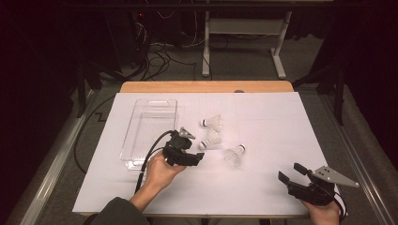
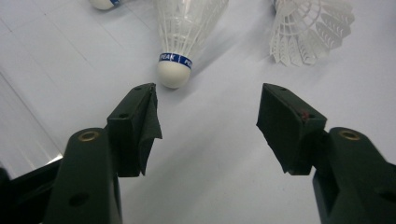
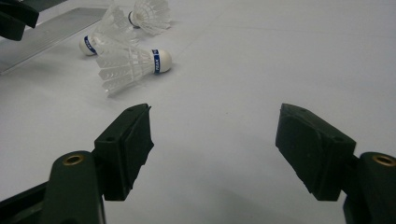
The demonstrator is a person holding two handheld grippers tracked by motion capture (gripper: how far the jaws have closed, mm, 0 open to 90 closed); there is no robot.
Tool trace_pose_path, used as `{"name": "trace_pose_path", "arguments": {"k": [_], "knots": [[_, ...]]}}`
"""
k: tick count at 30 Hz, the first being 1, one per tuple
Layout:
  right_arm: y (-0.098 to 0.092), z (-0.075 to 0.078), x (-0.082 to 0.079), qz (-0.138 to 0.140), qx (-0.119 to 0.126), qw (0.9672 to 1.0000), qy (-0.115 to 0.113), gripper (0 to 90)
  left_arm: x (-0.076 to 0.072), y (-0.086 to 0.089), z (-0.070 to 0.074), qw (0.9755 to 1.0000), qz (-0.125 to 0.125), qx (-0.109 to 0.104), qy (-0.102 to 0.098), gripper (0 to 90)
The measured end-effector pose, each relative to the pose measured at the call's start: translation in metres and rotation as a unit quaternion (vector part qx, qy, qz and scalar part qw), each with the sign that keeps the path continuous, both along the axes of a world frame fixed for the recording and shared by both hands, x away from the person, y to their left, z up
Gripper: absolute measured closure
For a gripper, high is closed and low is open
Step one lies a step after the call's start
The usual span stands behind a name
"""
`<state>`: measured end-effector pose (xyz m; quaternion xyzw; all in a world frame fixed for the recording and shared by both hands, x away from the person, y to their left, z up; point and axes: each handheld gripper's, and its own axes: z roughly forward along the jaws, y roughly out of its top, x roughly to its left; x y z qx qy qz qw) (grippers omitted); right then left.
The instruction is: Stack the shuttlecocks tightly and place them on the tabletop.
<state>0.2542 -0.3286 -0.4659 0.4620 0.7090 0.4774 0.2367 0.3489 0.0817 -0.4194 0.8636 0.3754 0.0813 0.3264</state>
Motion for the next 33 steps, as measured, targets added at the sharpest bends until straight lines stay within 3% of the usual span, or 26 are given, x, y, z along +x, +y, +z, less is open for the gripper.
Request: {"name": "trace_pose_path", "arguments": {"k": [33], "knots": [[0.0,0.0,0.0,-0.001,-0.001,1.0,-0.001,27.6,-0.027,0.006,-0.001,0.9995,-0.016,-0.021,-0.019,39.2]]}}
